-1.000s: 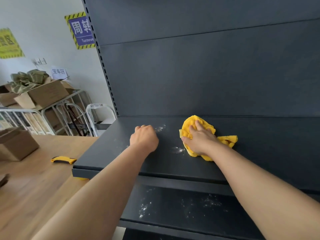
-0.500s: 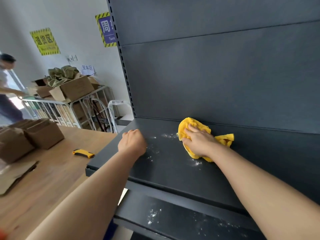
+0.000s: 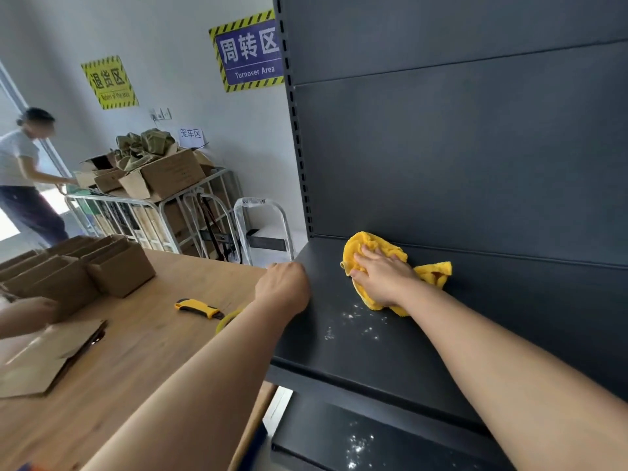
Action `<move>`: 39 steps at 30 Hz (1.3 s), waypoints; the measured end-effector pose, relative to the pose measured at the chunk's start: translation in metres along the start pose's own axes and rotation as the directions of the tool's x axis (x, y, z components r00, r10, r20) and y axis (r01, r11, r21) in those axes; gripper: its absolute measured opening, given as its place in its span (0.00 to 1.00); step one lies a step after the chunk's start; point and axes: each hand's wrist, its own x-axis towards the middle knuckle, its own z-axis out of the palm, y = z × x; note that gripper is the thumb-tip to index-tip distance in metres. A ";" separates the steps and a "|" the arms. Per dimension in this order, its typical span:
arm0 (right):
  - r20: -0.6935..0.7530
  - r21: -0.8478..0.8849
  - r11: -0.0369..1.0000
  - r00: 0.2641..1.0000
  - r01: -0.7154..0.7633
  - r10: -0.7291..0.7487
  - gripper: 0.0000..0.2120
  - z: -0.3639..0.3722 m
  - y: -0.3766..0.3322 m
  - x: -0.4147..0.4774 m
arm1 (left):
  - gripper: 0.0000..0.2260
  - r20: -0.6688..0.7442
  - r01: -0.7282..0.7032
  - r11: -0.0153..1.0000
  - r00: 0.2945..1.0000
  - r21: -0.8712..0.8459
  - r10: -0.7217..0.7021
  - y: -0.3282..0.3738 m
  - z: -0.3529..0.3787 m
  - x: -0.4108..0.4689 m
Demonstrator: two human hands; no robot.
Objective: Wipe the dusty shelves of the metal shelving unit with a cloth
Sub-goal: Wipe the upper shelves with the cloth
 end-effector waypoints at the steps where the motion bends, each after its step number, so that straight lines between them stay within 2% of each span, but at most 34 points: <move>1: 0.001 -0.002 1.000 1.000 -0.003 0.003 0.26 0.000 -0.007 0.007 | 0.13 -0.002 -0.006 1.000 1.000 -0.011 0.006 -0.004 -0.001 0.003; 5: 0.010 -0.010 1.000 1.000 0.002 -0.002 0.25 0.000 -0.033 0.027 | 0.10 -0.006 -0.033 0.998 0.999 -0.060 0.033 -0.013 -0.007 0.010; 9: -0.006 0.022 1.000 1.000 0.015 -0.015 0.24 0.000 -0.047 0.036 | 0.09 -0.021 0.009 0.970 1.000 -0.243 -0.015 -0.026 -0.017 0.015; 12: -0.025 0.050 0.998 0.999 0.030 -0.029 0.22 0.001 -0.052 0.030 | 0.15 -0.050 0.050 0.928 0.996 -0.370 -0.073 -0.041 -0.021 0.014; 15: -0.040 0.089 0.992 0.996 0.089 -0.086 0.21 0.008 -0.067 0.019 | 0.19 -0.061 0.058 0.915 0.994 -0.399 -0.090 -0.055 -0.019 0.009; 20: -0.073 0.098 0.978 0.982 0.184 -0.177 0.20 0.023 -0.082 -0.005 | 0.24 -0.102 0.022 0.911 0.992 -0.413 -0.070 -0.064 -0.021 -0.008; 25: -0.075 0.077 0.970 0.972 0.230 -0.225 0.20 0.029 -0.096 -0.043 | 0.22 -0.131 0.034 0.925 0.987 -0.378 -0.090 -0.059 -0.027 -0.031; 32: -0.081 0.096 0.986 0.988 0.136 -0.129 0.20 0.025 -0.076 -0.099 | 0.19 -0.133 0.017 0.948 0.989 -0.318 -0.062 -0.018 -0.032 -0.068; 39: -0.038 -0.101 0.995 0.999 0.009 -0.013 0.21 0.012 -0.003 -0.141 | 0.19 -0.051 -0.006 0.971 0.999 -0.240 -0.007 0.029 -0.021 -0.104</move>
